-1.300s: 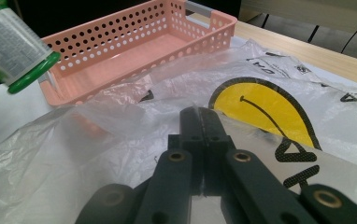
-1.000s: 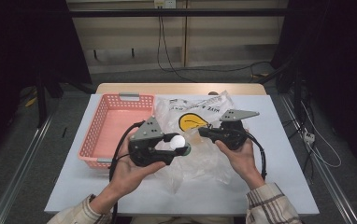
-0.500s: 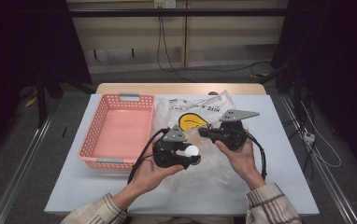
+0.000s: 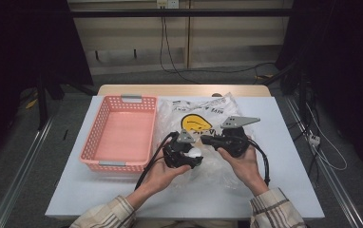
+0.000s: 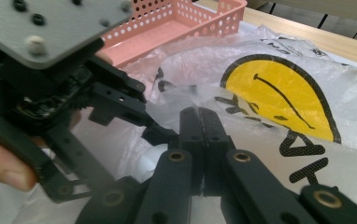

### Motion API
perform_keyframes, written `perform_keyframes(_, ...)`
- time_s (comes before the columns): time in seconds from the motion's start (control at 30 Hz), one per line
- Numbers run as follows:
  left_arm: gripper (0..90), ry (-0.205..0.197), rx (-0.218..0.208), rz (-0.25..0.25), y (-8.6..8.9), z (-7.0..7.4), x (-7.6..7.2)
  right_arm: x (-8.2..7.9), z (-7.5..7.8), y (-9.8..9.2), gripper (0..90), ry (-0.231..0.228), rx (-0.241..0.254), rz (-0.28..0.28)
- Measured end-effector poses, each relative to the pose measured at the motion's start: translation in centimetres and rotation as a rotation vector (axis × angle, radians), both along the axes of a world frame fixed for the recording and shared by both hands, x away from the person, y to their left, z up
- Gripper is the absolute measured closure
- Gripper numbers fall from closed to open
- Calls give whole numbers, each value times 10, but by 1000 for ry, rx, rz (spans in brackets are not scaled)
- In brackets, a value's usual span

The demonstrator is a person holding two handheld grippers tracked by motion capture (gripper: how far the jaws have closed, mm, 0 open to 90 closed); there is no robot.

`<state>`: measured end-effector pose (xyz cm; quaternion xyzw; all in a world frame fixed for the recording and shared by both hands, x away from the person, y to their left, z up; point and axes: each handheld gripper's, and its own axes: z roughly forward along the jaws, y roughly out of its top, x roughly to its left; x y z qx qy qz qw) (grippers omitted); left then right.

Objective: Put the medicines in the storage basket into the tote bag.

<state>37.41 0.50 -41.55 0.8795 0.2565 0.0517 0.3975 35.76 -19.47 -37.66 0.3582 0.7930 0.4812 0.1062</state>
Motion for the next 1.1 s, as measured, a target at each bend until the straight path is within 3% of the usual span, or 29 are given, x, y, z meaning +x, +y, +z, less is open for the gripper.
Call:
perform_keyframes(0.2, 509, 0, 6, 28, -4, -10, 6, -1, -5, -2, 900, 14, -10, -3)
perform_keyframes(0.23, 509, -18, 34, 48, -5, -12, 5, -1, -7, -2, 900, 19, -14, -2)
perform_keyframes(0.47, 506, -6, 28, 29, -10, -20, 5, -1, -12, -4, 900, 30, -23, -4)
perform_keyframes(0.5, 506, -15, 49, 44, -11, -19, 3, -1, -12, -4, 900, 30, -23, -4)
perform_keyframes(0.6, 492, 10, 23, 29, -10, -20, 5, -1, -12, -4, 900, 29, -27, -4)
perform_keyframes(0.63, 473, -7, 36, 45, -11, -19, 5, -1, -13, -4, 900, 29, -29, -4)
perform_keyframes(0.7, 423, 9, 0, 25, -9, -18, 5, -1, -14, -3, 900, 32, -32, -2)
perform_keyframes(0.77, 338, 14, -8, 19, -8, -16, 5, -1, -15, -3, 900, 36, -34, -1)
perform_keyframes(0.97, 218, 0, -20, -16, -1, -7, -3, -1, -15, -5, 900, 35, -32, -6)
perform_keyframes(1.1, 213, -18, -35, -40, 7, -1, -11, -1, -16, -6, 900, 35, -36, -7)
